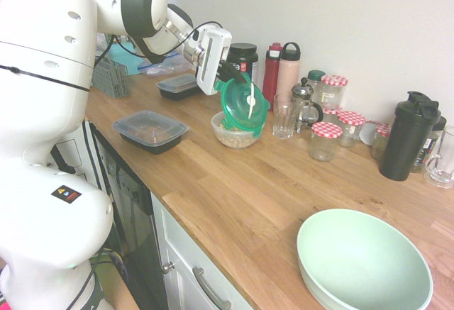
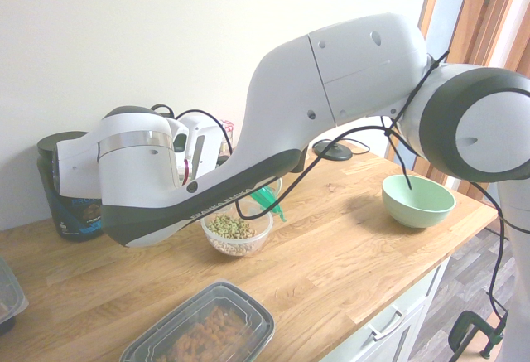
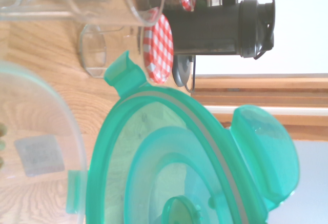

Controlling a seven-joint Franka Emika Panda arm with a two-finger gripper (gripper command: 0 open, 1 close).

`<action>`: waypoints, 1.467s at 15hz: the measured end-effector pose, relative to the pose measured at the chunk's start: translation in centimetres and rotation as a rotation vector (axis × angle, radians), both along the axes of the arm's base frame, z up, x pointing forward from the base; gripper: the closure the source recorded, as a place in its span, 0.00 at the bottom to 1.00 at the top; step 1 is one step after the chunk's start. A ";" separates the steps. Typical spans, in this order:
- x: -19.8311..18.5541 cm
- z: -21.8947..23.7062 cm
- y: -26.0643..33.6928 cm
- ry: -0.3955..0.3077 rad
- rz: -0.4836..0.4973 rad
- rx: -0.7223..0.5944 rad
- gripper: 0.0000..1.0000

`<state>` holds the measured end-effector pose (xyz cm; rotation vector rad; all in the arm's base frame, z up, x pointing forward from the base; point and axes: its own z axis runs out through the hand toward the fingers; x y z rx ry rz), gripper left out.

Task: Cover the lid of food container

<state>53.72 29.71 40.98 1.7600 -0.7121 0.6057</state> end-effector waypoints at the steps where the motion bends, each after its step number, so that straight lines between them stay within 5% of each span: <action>1: -0.1 -0.1 0.1 0.002 0.003 -0.001 0.00; 13: -2.3 -2.8 4.8 0.065 0.090 0.087 0.00; 17: -2.9 -2.5 7.2 0.135 0.059 0.310 0.00; 22: -2.9 3.9 8.9 0.145 -0.006 0.606 0.00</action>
